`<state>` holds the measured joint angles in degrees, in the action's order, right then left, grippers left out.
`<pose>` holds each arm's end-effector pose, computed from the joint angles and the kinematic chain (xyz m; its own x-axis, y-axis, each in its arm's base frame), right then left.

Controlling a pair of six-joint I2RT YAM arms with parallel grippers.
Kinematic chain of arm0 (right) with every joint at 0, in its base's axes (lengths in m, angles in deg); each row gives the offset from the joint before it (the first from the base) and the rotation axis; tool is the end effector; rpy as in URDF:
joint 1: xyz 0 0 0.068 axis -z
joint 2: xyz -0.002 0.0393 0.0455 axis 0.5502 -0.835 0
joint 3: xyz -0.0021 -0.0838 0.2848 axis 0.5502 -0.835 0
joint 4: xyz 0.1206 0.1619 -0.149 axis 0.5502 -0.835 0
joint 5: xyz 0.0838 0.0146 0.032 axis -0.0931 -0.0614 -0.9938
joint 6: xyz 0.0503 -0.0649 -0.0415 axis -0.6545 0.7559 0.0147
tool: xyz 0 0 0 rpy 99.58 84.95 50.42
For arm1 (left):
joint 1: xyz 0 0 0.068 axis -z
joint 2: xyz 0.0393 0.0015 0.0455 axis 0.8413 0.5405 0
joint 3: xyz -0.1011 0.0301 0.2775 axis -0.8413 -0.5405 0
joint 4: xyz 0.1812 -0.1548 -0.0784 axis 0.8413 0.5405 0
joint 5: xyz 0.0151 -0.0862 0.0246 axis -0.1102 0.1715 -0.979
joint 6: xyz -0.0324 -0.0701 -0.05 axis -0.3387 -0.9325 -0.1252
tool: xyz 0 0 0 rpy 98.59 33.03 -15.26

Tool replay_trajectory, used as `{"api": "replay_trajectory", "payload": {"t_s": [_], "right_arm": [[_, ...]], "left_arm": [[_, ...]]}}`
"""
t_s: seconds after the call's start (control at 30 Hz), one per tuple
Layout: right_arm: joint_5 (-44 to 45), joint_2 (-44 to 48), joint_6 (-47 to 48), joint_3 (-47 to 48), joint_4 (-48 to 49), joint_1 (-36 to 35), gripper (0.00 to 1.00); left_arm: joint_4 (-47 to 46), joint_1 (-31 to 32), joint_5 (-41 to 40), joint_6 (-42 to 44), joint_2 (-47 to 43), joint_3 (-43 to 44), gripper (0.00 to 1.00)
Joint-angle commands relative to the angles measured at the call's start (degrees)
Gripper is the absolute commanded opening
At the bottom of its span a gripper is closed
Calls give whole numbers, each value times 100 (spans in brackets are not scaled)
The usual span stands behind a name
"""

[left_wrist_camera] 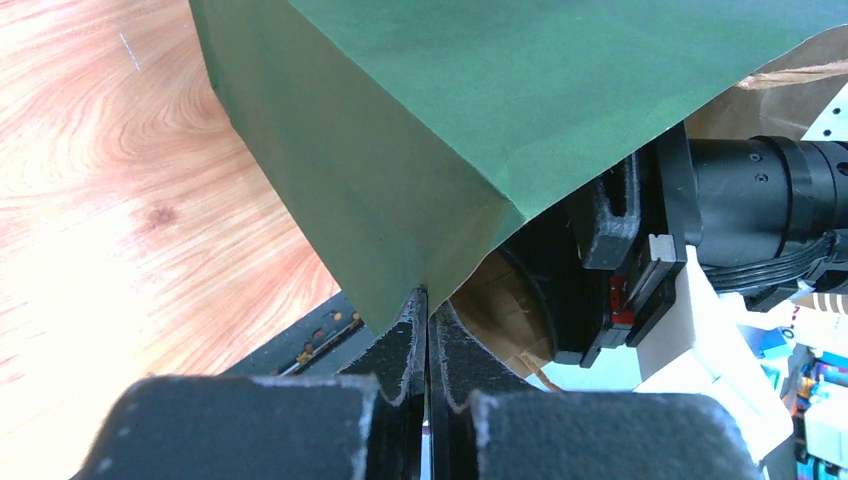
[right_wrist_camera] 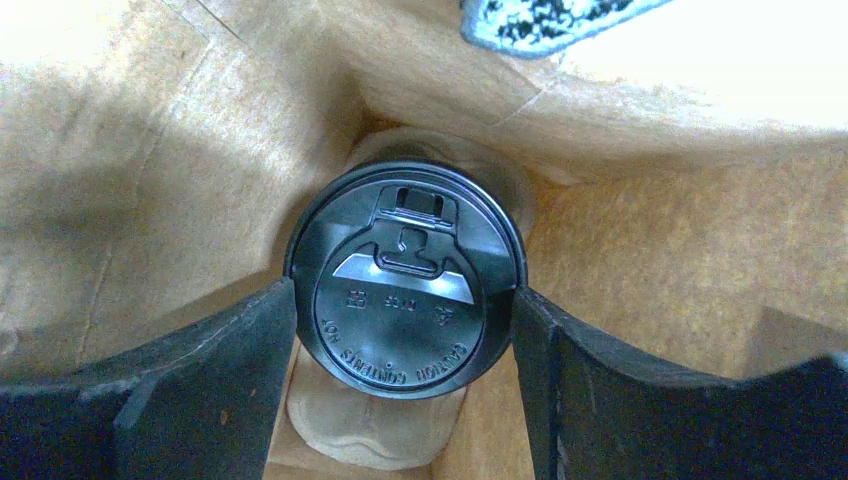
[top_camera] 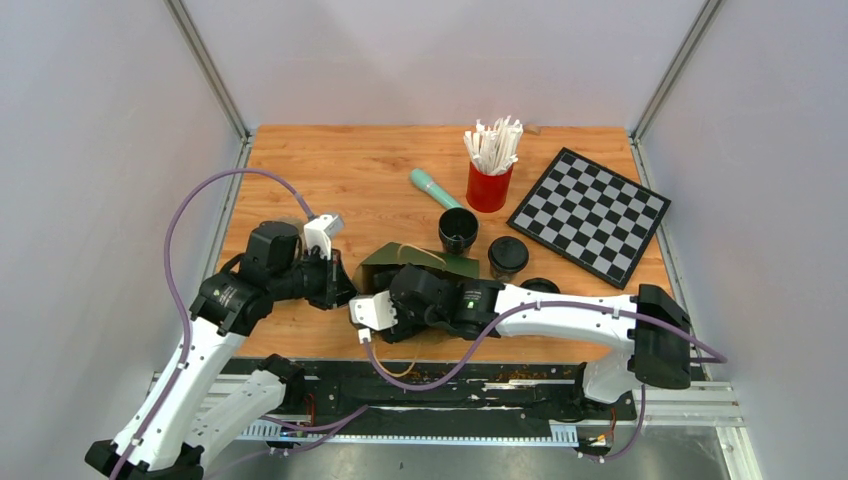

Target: Pack the takeout coffee

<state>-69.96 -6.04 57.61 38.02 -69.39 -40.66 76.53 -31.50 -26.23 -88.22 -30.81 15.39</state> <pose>0.1144 0.3352 0.2688 0.5159 -0.7624 -0.3905 -0.7566 -0.1918 -0.6251 0.1048 -0.0906 0.3219 -0.8169 0.0167 -0.5765 0.4040 0.7300 -0.5513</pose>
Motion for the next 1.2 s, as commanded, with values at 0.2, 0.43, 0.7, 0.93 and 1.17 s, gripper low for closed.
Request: {"api": "replay_trajectory", "payload": {"t_s": [0.2,0.43,0.7,0.93,1.17], "right_arm": [[-239,324,-375,370,-317,37,67],[-484,600,-479,150,17,32,67],[-659,366,-256,149,387,31,67],[-1000,173,-152,108,721,49,68],[-782,-93,-220,-133,1019,159,68]], "left_arm": [[-135,-12,-68,6,-4,100,0],[-153,-12,32,-103,-190,20,0],[-283,-12,91,-144,-260,-142,0],[-182,-12,29,-22,-265,-240,0],[-164,-12,45,-160,-216,-151,0]]}}
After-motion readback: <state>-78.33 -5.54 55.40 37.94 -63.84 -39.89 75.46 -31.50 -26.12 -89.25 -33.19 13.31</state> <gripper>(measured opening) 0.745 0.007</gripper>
